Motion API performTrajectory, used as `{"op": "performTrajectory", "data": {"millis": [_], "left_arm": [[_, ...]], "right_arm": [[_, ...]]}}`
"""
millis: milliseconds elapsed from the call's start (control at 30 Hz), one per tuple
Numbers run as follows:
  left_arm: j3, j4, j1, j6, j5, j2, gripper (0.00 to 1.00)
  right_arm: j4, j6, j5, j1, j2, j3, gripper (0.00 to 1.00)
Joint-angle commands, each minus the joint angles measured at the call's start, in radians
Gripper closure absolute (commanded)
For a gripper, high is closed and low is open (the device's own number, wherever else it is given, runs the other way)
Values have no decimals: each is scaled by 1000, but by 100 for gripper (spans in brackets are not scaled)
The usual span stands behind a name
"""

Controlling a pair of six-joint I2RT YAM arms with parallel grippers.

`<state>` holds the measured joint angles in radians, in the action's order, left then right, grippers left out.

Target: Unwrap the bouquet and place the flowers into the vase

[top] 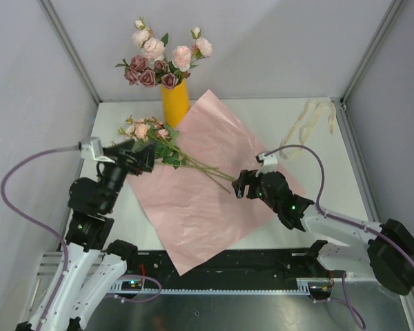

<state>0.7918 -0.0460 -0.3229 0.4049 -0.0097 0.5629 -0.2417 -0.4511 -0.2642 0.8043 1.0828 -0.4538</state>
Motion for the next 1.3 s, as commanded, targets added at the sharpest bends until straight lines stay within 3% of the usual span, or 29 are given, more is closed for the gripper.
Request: {"op": "performTrajectory", "data": {"millis": [0, 167, 333, 567, 700, 867, 1267], "left_arm": [[-192, 149, -2, 155, 93, -83, 5], [-285, 257, 3, 126, 77, -155, 1], [-281, 347, 4, 102, 41, -185, 0], [-280, 428, 3, 117, -111, -263, 0], [-294, 430, 3, 157, -174, -346, 1], [-293, 430, 4, 160, -144, -348, 2], [-313, 429, 3, 194, -81, -355, 6]], "right_arm": [[7, 134, 51, -20, 110, -136, 23], [34, 204, 164, -36, 291, -294, 30], [95, 261, 185, -49, 506, -465, 50], [165, 285, 304, -104, 701, -611, 50], [171, 302, 324, -116, 765, -651, 49], [209, 330, 311, -119, 819, -696, 51], [212, 401, 363, -121, 839, -702, 70]]}}
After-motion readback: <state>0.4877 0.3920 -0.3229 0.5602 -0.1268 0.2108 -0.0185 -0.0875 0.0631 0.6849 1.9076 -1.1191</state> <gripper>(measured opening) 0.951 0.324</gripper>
